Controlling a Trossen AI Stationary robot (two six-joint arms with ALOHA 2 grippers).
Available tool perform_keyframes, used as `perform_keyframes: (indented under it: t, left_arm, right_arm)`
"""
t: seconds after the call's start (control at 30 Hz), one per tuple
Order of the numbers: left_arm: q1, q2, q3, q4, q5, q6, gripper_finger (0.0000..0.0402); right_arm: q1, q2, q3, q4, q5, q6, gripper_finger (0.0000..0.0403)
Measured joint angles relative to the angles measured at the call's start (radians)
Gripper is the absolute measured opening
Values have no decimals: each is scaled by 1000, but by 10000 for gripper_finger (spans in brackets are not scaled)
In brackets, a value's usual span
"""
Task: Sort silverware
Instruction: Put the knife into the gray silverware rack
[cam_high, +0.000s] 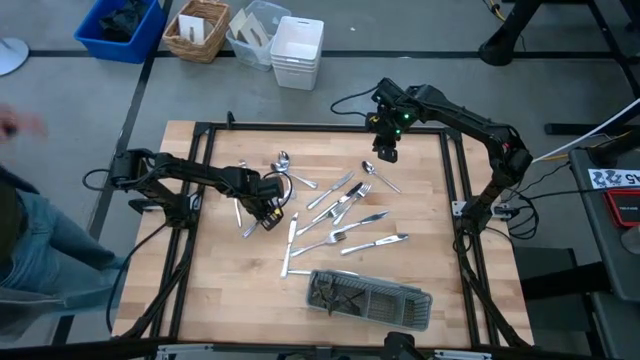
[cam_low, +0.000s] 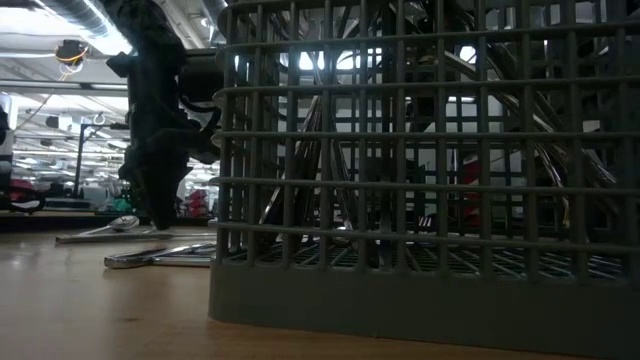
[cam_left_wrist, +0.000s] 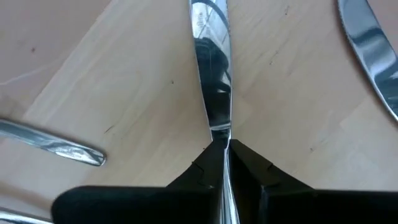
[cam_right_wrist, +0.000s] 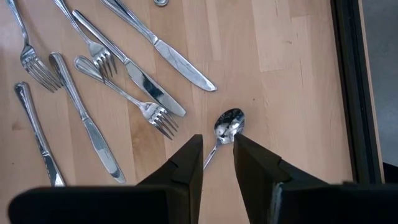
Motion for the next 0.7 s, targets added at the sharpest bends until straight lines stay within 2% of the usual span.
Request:
perform_keyframes:
  t: [0.37,0.7]
  left_arm:
    - [-6,5,-26,86,-4,14,117]
    - [-19,34,-27,68,-106,35,124]
  right_arm:
    - [0,0,0,0,0,0,92]
    - [0,0,0,0,0,0,92]
